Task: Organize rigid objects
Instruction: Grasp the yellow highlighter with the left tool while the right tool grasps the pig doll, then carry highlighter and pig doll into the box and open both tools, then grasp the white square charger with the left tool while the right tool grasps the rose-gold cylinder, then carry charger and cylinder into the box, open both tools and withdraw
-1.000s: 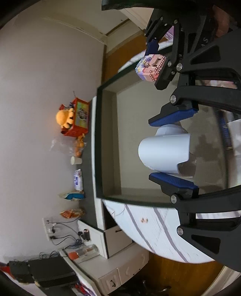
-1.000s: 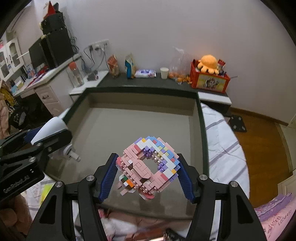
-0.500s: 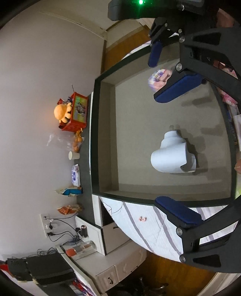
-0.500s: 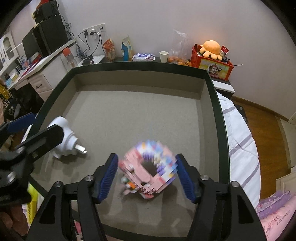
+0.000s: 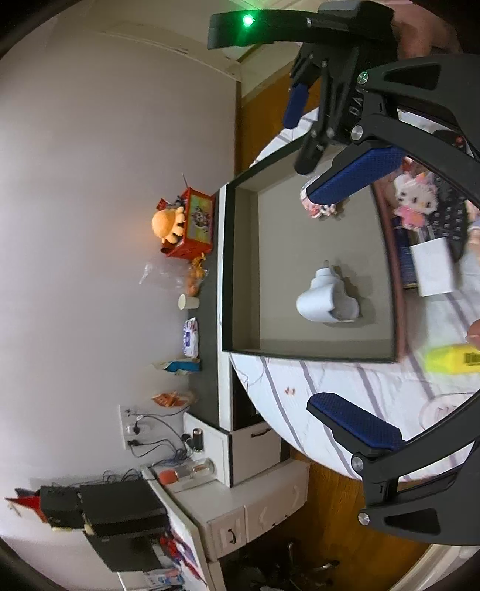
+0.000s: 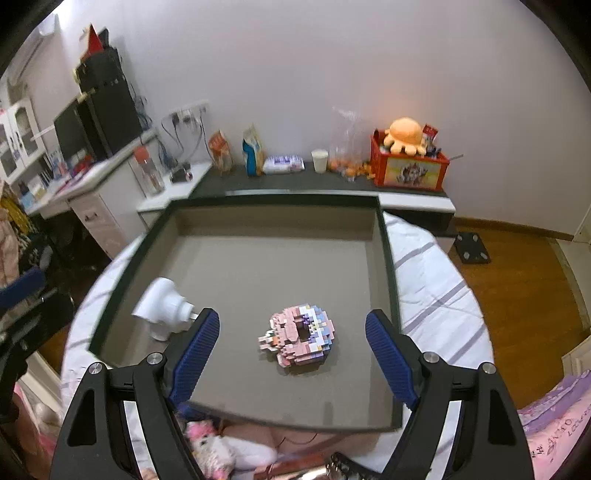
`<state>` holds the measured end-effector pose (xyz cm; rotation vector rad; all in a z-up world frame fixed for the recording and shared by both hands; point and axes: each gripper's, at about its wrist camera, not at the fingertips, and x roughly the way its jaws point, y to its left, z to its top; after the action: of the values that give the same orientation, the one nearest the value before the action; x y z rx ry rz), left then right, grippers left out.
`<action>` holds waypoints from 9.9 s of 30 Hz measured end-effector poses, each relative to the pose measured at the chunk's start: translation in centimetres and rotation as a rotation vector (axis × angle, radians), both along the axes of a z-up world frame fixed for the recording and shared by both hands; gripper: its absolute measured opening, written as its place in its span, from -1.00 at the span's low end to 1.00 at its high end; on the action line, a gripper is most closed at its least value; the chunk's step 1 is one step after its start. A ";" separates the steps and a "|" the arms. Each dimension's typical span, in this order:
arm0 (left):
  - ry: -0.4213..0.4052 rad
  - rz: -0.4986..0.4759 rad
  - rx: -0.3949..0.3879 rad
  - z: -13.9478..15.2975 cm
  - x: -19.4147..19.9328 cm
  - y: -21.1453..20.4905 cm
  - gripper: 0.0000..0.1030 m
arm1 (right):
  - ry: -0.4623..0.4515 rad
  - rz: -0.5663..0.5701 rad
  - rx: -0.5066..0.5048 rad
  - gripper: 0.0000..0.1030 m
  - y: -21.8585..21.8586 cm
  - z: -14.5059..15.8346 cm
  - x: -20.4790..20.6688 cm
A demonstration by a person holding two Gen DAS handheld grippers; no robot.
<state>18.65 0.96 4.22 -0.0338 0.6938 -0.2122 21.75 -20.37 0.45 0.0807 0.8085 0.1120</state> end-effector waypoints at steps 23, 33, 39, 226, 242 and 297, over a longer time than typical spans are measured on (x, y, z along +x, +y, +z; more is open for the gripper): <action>0.165 0.110 0.032 -7.5 -12.0 3.8 1.00 | 0.092 0.010 0.027 0.61 -0.4 -3.1 -14.4; 0.209 0.146 0.097 -10.0 -10.6 4.4 1.00 | 0.119 0.123 -0.039 0.61 4.0 -4.2 -14.6; 0.250 0.150 0.113 -12.0 -8.6 5.1 1.00 | 0.150 0.198 -0.087 0.61 6.5 -5.5 -14.0; 0.275 0.043 -0.035 -12.9 -3.0 -1.4 0.24 | 0.159 0.112 -0.008 0.15 -1.7 -7.7 -7.9; 0.171 0.012 -0.023 -5.9 -3.5 -0.5 0.24 | 0.055 0.125 0.024 0.15 -1.2 -2.5 -7.6; 0.060 0.067 0.058 -1.3 -4.2 -1.3 1.00 | -0.037 0.003 -0.030 0.64 -2.0 1.4 -8.0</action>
<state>14.46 -0.35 2.94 -0.0080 0.7566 -0.1276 13.74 -22.41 1.88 0.0492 0.7734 0.1035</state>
